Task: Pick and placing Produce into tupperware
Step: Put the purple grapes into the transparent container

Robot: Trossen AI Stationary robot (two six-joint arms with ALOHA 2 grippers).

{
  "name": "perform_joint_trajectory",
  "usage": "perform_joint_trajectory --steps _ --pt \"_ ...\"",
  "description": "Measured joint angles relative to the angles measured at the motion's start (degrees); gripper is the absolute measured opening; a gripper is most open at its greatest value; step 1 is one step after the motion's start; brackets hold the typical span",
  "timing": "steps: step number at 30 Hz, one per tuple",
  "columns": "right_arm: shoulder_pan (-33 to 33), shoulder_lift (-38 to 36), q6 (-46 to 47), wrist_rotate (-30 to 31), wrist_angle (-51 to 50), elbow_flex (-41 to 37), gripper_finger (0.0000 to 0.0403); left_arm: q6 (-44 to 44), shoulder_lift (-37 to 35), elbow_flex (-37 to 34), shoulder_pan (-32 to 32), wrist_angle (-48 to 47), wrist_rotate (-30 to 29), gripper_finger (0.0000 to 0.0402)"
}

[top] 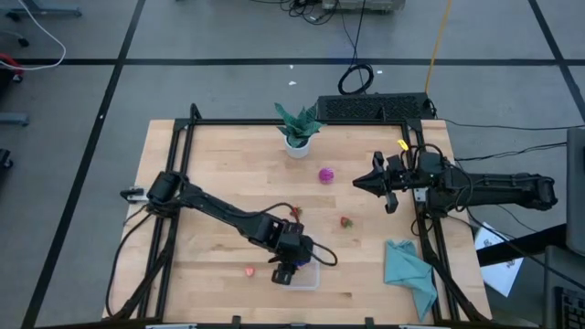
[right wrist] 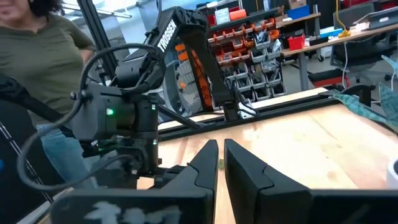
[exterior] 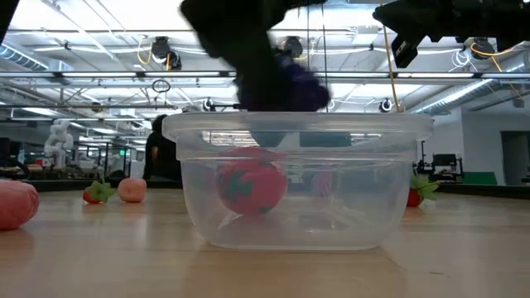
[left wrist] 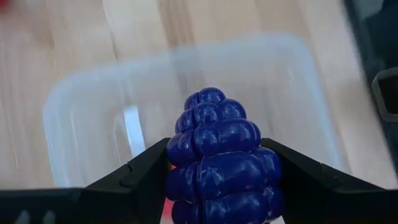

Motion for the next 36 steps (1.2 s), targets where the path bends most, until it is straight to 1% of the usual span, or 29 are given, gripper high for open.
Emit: perform_joint_trajectory --steps 11,19,30,36 --pt "0.00 -0.33 -0.63 0.10 3.55 0.01 0.0018 -1.08 0.13 0.57 -0.75 2.11 -0.94 0.0241" --pt "-0.01 -0.33 -0.91 0.16 3.95 0.01 0.0018 -1.70 0.13 0.57 -2.17 2.36 -1.72 0.0241" --pt "-0.02 -0.33 -0.89 0.18 4.14 0.01 0.0018 -3.11 0.65 0.55 -2.20 4.11 -2.45 0.0241" --pt "-0.02 -0.33 -0.87 0.21 4.82 0.01 0.0018 -2.88 1.79 0.47 -2.20 3.36 -2.42 0.0241"
